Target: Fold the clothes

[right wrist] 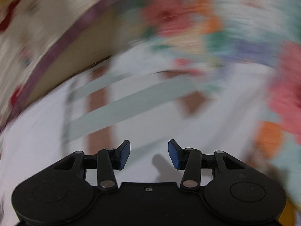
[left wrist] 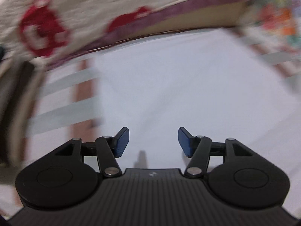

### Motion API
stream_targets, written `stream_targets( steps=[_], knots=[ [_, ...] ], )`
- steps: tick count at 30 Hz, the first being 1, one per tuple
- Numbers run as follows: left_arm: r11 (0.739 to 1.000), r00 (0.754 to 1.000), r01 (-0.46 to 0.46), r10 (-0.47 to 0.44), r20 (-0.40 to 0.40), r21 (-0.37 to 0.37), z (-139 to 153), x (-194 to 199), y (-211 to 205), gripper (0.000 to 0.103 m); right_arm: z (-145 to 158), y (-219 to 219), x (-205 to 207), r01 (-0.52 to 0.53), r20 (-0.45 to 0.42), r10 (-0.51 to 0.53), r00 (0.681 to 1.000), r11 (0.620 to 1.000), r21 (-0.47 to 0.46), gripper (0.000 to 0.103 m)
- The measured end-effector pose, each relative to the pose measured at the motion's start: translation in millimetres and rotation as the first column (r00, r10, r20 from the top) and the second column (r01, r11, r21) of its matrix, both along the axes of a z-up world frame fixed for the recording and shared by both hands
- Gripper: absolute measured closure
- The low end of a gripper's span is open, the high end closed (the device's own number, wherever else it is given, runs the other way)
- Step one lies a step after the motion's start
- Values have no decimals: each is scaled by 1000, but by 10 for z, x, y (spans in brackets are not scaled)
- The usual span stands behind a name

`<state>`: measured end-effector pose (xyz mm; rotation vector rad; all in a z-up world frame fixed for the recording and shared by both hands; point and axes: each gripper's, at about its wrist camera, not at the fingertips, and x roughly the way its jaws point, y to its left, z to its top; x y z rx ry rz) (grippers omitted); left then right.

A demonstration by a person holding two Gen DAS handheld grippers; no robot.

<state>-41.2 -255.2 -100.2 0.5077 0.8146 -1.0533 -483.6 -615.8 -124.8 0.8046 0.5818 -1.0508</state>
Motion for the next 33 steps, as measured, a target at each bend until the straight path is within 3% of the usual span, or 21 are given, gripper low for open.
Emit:
stream_targets(
  steps=[3, 5, 7, 10, 17, 20, 21, 22, 23, 25, 28, 33],
  knots=[
    [993, 987, 98, -106, -122, -73, 71, -322, -316, 42, -53, -49, -392, 94, 47, -94, 994, 996, 8, 53],
    [980, 964, 156, -178, -196, -123, 104, -544, -532, 42, -88, -68, -594, 136, 77, -136, 988, 991, 14, 53],
    [970, 940, 208, -233, -251, -124, 8, -823, -794, 42, -124, -86, -797, 177, 106, -178, 978, 984, 21, 53],
    [966, 926, 231, -254, -277, -113, -67, -1045, -928, 42, -214, -124, -994, 208, 137, -211, 968, 978, 36, 53],
    [955, 897, 283, -298, -328, -92, -214, -1490, -1183, 42, -497, -235, -928, 182, 148, -190, 970, 981, 71, 51],
    [950, 893, 299, -312, -326, -90, -217, -1522, -1163, 44, -546, -254, -906, 188, 216, -195, 957, 981, 50, 50],
    [950, 893, 298, -311, -326, -90, -223, -1520, -1163, 44, -566, -266, -903, 188, 250, -196, 948, 981, 56, 53],
    [951, 893, 296, -309, -328, -90, -230, -1518, -1163, 44, -590, -278, -897, 189, 290, -202, 936, 979, 73, 71],
    [952, 893, 293, -306, -331, -88, -240, -1511, -1162, 44, -621, -288, -887, 191, 338, -219, 915, 975, 115, 97],
    [955, 893, 282, -296, -338, -89, -243, -1492, -1145, 44, -606, -261, -802, 176, 399, -218, 890, 974, 140, 96],
    [960, 896, 264, -279, -346, -93, -223, -1448, -1094, 44, -423, -172, -561, 94, 430, -124, 894, 992, 90, 96],
    [970, 909, 222, -242, -338, -99, -165, -1326, -939, 43, 52, 91, -89, -72, 566, 18, 824, 995, 72, 96]
  ],
)
